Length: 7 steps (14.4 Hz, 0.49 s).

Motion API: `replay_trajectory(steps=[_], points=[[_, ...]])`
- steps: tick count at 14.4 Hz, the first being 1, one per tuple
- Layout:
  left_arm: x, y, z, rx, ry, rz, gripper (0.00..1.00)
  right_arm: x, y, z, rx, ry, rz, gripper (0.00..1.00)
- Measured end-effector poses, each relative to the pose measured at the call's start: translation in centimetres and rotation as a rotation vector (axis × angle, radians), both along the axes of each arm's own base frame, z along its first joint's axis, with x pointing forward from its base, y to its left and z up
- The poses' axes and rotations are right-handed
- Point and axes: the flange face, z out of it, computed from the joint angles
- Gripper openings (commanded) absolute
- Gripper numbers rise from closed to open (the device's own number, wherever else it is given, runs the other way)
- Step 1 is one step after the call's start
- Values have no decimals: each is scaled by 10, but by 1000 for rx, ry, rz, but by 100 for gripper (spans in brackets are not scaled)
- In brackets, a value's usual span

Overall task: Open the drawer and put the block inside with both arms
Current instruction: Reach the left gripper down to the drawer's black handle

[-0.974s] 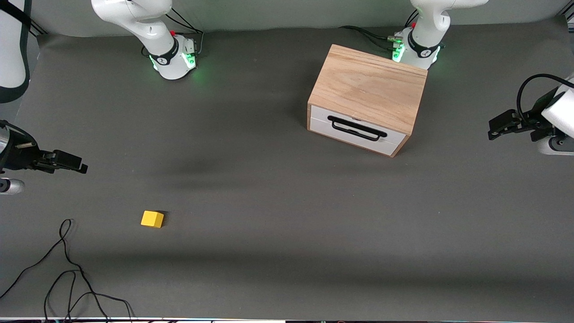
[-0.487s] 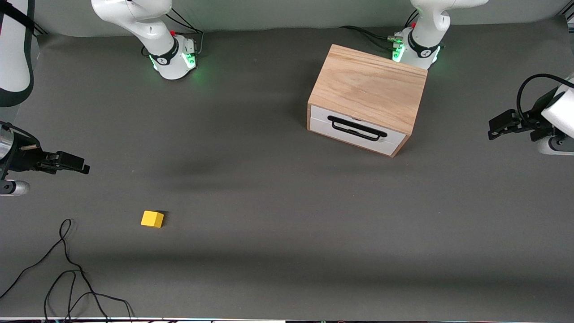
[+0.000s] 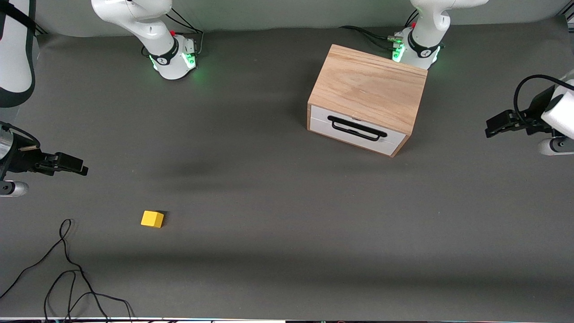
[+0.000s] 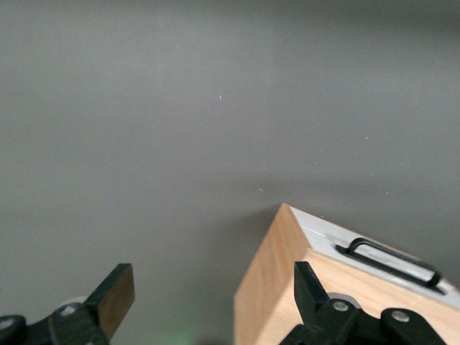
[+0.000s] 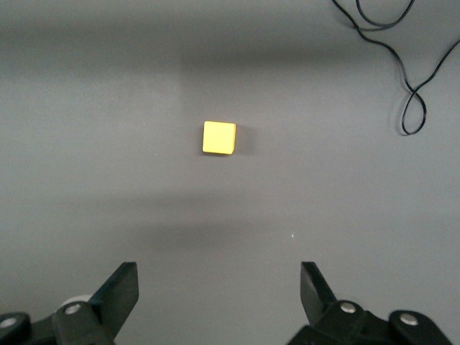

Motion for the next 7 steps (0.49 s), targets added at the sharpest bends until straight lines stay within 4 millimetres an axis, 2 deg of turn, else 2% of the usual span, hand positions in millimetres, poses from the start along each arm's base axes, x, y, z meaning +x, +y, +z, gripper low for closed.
replay_trajectory(steps=[4, 6, 7], points=[[-5, -28, -8, -30, 69, 222, 99, 1, 0, -1, -2, -5, 0, 100], [-4, -54, -20, -17, 113, 352, 99, 1, 0, -1, -2, -6, 1, 100], [-4, -74, -29, 3, 133, 414, 99, 2, 0, -1, -3, -7, 1, 100]])
